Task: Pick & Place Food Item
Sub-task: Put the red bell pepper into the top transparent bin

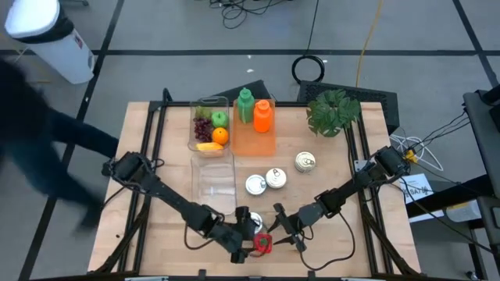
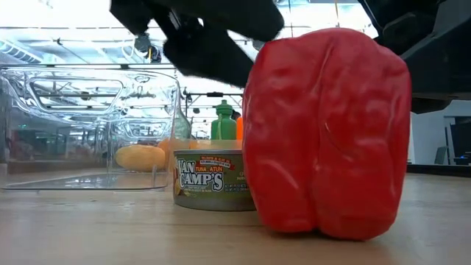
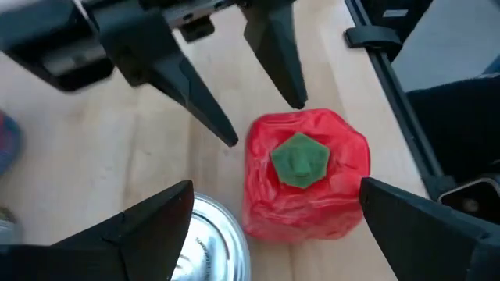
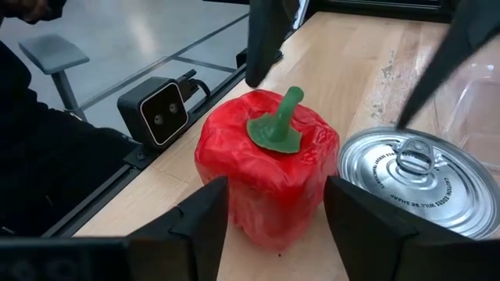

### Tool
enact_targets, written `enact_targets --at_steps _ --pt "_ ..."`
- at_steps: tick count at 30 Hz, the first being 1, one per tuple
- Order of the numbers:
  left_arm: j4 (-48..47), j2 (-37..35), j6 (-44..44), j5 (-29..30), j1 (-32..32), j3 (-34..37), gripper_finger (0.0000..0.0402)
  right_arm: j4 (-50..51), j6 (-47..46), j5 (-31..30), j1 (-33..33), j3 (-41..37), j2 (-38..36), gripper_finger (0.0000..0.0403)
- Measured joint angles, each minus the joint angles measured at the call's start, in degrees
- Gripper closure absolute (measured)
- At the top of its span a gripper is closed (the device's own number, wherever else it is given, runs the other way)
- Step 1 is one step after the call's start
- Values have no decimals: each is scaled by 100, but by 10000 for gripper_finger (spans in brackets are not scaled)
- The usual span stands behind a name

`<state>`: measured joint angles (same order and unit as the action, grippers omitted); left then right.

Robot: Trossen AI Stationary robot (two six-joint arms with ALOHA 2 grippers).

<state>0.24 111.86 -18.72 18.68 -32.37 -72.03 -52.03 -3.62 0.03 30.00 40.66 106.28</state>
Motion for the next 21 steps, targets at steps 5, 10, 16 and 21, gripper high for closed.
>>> enact_targets --at_steps 5,10,16,21 --pt "-10 5 -287 -540 149 0 25 0 0 2 0 0 0 200" --pt "254 211 -262 -803 156 2 25 -2 -1 2 0 0 0 200" --pt "597 347 -182 -958 165 4 25 -30 -2 2 0 -2 0 200" --pt "600 343 83 -824 240 4 25 -44 -2 3 0 -2 0 200"
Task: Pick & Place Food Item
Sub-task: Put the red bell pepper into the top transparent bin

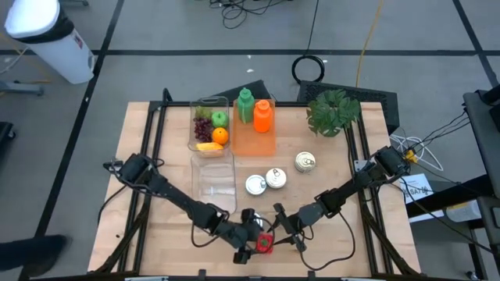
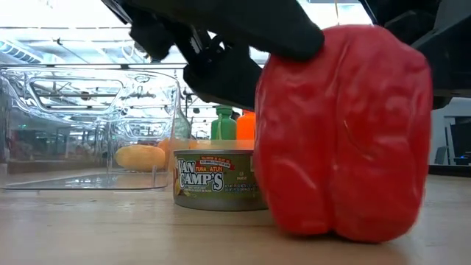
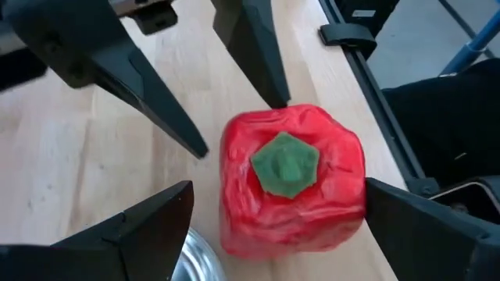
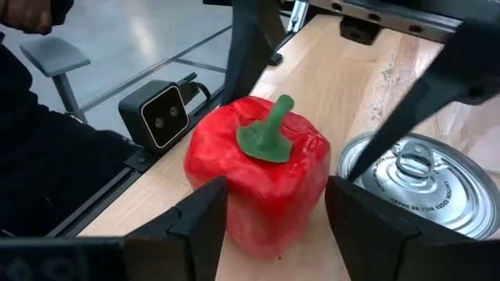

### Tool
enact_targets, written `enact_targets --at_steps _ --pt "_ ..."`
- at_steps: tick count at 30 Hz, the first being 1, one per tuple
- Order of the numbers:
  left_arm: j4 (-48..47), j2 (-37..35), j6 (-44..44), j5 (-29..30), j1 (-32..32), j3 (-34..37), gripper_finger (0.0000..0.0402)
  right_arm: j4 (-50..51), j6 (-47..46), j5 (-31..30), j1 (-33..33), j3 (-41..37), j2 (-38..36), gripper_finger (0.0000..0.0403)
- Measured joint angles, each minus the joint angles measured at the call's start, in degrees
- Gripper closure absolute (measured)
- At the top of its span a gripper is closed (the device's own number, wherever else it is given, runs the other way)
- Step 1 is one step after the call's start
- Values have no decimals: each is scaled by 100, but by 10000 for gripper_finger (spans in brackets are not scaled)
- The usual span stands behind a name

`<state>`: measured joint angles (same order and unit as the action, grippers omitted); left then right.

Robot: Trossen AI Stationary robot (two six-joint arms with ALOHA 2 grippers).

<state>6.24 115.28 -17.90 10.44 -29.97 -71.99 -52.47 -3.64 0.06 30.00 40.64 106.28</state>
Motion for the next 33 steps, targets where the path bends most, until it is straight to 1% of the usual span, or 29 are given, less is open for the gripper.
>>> enact_targets --at_steps 3,8,11,14,18,19,22,25,27,30,33 --pt "31 77 134 -65 89 -2 25 0 1 1 0 0 0 199" --pt "136 188 185 -581 269 0 25 -2 2 -1 -2 0 0 199" --pt "130 186 227 -577 301 0 29 13 1 0 -2 0 0 200" --pt "240 186 328 -590 293 4 58 19 1 0 -2 0 0 203" --pt "395 106 425 -796 290 11 130 15 0 26 2 0 -2 203" --pt "377 23 382 -822 296 11 136 19 0 30 2 0 -4 202" --pt "318 -331 330 -807 299 11 136 42 3 26 0 0 -3 202" --pt "138 -771 443 -596 265 4 136 -2 3 -7 -2 0 -2 205" --pt "-163 -1130 630 -274 203 4 136 -4 4 -5 -4 0 -2 206" --pt "-770 -1792 923 338 98 4 136 -36 2 -3 2 0 -2 204" --pt "-1533 -2413 1032 1132 20 32 136 -42 2 1 2 0 -6 202"
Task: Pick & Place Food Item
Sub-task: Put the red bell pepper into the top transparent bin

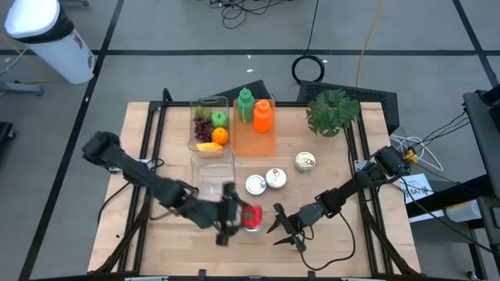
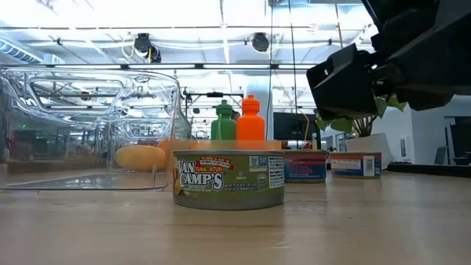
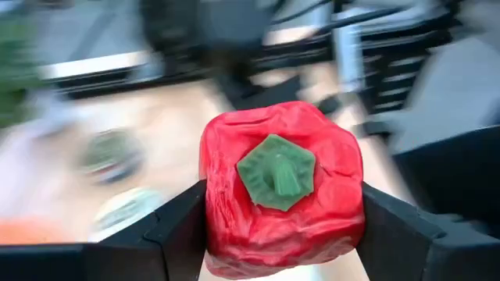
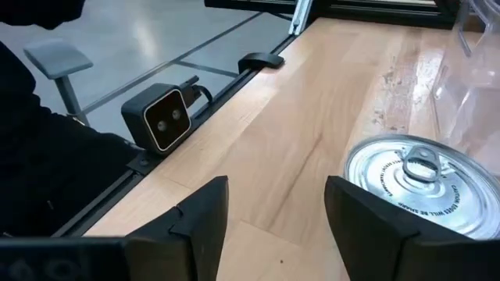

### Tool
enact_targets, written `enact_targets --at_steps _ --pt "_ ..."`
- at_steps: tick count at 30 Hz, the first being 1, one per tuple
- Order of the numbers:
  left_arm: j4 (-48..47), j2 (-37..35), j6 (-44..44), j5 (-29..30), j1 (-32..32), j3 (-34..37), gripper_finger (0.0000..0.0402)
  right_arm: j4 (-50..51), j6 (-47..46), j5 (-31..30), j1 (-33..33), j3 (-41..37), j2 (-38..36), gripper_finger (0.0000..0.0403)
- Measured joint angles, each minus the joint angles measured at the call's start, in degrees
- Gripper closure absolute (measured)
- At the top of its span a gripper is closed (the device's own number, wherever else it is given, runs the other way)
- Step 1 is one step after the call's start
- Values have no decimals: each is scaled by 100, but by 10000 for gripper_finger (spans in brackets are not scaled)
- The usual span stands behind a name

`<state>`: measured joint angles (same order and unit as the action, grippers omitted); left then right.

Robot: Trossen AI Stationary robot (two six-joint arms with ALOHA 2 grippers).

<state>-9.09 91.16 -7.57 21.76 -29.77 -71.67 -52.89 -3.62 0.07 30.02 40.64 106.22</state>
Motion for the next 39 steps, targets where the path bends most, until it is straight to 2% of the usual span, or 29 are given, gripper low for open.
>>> enact_targets --at_steps 5,8,16,20,26,34,39 --pt "-1232 -1070 -270 1506 212 452 136 -1 -3 11 4 0 -109 206" --pt "-1417 -1850 -606 1965 625 1131 136 45 -15 18 4 0 -178 208" --pt "-710 -4014 -1194 1880 2646 3568 136 132 -2 20 7 0 -180 210" --pt "-503 -4636 -1355 1357 3750 4292 136 84 32 14 5 0 -180 210" --pt "78 -4540 -1337 213 4887 4746 136 83 133 7 -2 0 -180 211" --pt "418 -3665 -1337 -345 5415 4750 136 82 133 5 -2 0 -180 211" --pt "845 -3030 -1341 -396 5496 4750 136 85 133 5 -2 0 -180 215"
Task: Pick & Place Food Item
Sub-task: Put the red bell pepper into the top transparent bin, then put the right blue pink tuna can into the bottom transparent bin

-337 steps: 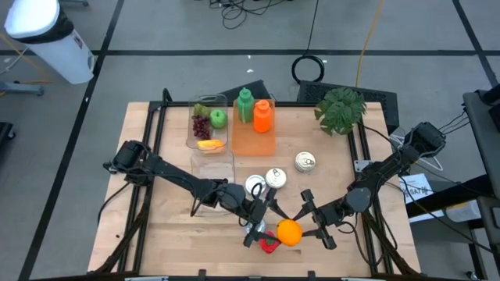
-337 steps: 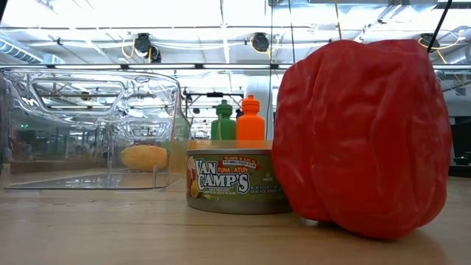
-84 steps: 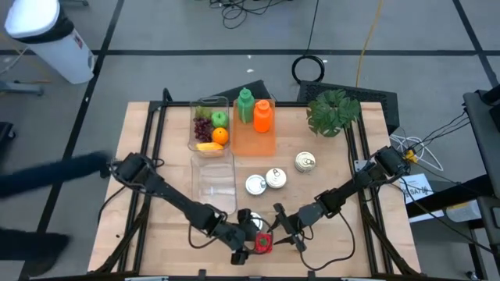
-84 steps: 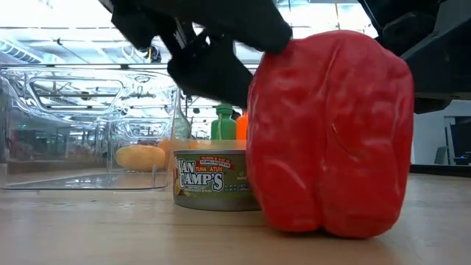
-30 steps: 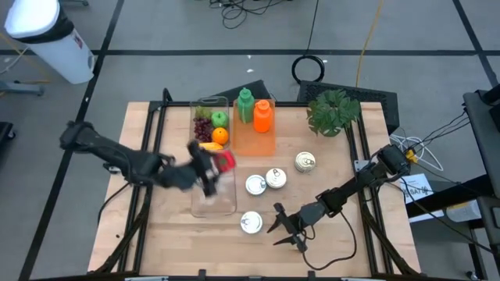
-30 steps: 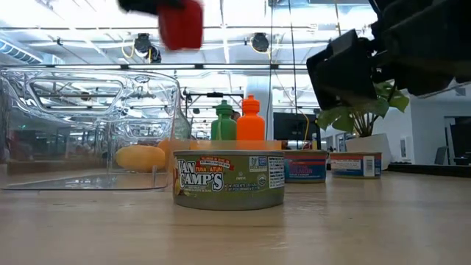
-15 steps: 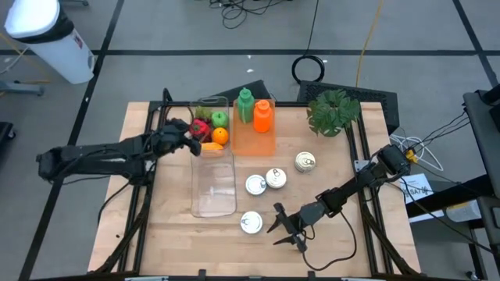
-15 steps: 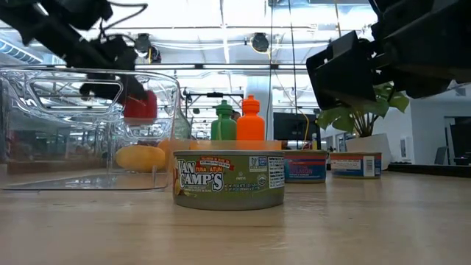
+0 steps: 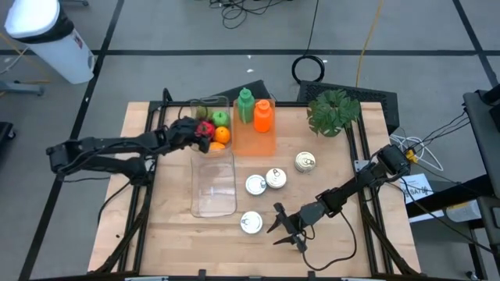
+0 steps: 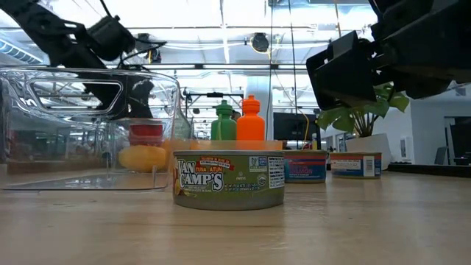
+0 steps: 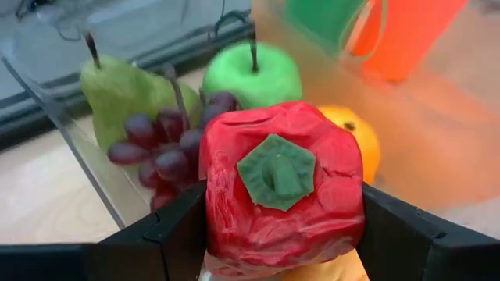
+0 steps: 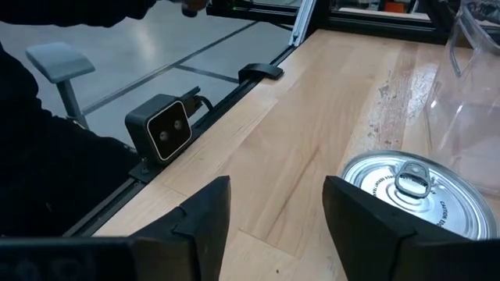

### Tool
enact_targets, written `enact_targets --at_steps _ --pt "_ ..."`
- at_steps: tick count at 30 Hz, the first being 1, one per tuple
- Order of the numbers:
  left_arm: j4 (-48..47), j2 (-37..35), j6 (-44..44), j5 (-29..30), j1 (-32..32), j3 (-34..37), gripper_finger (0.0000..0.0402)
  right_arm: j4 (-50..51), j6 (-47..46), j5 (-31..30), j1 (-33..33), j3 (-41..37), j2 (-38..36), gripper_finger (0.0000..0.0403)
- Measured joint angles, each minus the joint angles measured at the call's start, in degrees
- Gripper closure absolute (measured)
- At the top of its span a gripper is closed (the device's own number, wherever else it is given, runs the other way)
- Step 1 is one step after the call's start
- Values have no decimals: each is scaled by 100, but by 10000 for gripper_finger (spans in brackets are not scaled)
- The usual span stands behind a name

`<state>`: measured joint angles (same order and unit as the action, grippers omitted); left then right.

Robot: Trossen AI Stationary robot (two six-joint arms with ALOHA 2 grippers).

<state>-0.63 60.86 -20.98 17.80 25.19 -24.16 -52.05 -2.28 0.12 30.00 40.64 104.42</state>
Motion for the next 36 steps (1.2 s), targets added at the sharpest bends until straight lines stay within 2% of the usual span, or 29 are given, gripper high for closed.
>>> enact_targets --at_steps 4,13,20,24,36 --pt "238 388 -19 -292 110 -2 136 1 0 0 0 0 0 214" --pt "556 917 -60 -349 116 -15 133 6 0 0 0 0 2 216" --pt "565 847 -122 -443 50 -15 38 6 0 0 0 0 2 214" --pt "505 695 -117 -509 43 -4 9 8 -2 0 0 0 2 214" --pt "492 -148 114 -623 43 17 34 10 -2 0 0 0 2 215"
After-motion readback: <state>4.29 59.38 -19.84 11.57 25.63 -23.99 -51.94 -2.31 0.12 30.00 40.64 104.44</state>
